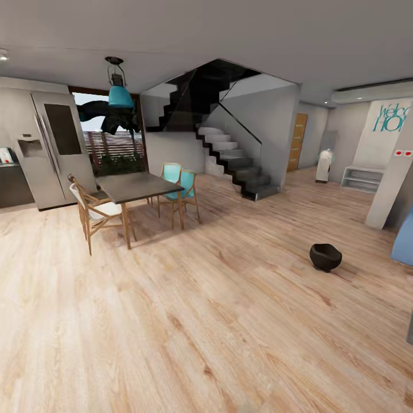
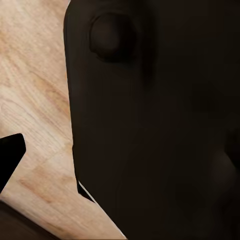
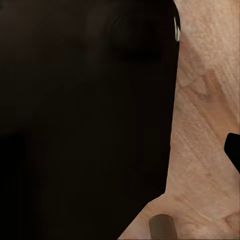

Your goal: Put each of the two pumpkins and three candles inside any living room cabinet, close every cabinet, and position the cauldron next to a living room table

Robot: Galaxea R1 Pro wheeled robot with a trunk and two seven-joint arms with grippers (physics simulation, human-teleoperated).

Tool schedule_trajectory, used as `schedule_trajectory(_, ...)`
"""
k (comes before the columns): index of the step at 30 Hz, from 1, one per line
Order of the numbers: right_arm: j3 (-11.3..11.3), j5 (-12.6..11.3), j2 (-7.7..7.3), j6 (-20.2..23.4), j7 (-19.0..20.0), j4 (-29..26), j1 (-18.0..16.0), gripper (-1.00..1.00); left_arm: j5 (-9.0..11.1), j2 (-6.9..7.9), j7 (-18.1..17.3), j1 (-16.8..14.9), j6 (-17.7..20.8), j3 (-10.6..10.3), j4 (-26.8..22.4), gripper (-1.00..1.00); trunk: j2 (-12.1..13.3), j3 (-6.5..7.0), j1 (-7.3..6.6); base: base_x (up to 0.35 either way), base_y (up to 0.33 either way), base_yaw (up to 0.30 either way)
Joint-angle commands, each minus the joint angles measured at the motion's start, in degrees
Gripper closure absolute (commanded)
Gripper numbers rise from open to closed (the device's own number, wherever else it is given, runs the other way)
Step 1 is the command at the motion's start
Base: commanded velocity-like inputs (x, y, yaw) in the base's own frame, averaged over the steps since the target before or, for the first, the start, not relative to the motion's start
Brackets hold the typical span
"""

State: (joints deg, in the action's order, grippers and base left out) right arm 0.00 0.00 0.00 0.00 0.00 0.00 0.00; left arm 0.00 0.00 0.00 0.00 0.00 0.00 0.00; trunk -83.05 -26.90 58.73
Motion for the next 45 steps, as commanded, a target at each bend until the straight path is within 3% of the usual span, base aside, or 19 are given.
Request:
schedule_trajectory(1,-0.05,-0.09,0.18,-0.33,0.08,0.08,-0.34,-1.00,-0.33,-0.33,0.00,0.33,-0.33,-0.33,-0.33,-1.00,-0.03,-0.03,0.00,0.000,0.000,0.000)
schedule_trajectory(14,0.06,0.21,0.18,-1.34,-0.46,0.04,-0.53,-1.00,-0.15,-0.22,-0.06,0.62,-3.49,-0.17,-1.49,-1.00,-0.03,-0.03,0.00,0.000,0.000,0.036)
schedule_trajectory(45,0.09,0.35,0.26,-1.41,-0.61,0.07,-0.53,-1.00,0.09,-0.18,-0.05,0.62,-3.51,-0.42,-1.49,-1.00,-0.03,-0.03,0.00,-0.007,-0.014,0.272)
